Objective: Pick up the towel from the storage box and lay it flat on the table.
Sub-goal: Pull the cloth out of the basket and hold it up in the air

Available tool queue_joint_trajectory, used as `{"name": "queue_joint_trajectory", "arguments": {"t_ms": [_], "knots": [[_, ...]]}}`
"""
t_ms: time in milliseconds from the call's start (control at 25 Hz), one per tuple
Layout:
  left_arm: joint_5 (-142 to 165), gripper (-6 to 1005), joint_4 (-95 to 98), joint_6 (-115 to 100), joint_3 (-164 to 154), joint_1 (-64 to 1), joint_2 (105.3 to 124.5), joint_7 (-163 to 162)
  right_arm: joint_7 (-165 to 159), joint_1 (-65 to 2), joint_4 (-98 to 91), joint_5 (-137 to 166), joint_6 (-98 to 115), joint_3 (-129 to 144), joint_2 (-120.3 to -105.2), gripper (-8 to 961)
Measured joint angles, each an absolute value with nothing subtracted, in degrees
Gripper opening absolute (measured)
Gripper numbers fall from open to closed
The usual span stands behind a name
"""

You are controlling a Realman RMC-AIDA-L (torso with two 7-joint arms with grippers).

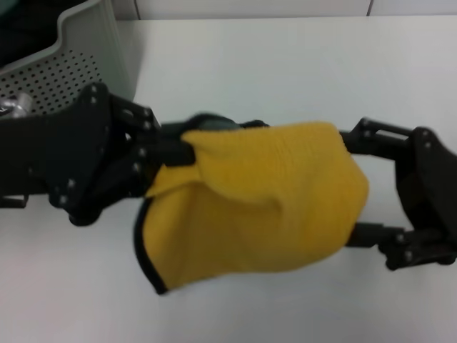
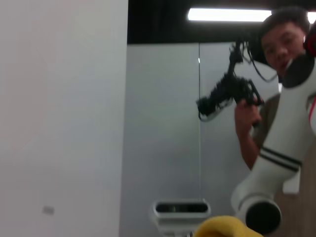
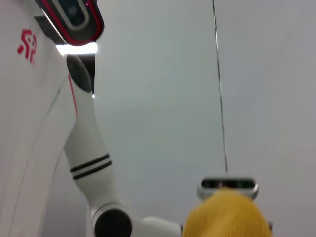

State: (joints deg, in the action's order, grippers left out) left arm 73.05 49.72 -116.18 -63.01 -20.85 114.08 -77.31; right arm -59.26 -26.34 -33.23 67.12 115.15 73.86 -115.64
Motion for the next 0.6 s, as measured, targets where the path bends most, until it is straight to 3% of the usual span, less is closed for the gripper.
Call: {"name": "queue_joint_trajectory", "arguments": {"t_ms": [360, 600], "knots": [[78.5, 55, 49.8, -116.3, -64.9, -22.3, 114.51, -76.5, -58.6, -26.7, -33.4, 67.3, 113.6, 70.4, -115.72, 794], [75.0, 56, 51.0, -116.6, -66.7, -22.5, 113.57, -74.0, -58.6, -26.3, -32.8, 68.6, 112.8, 70.3, -114.96, 764]]}}
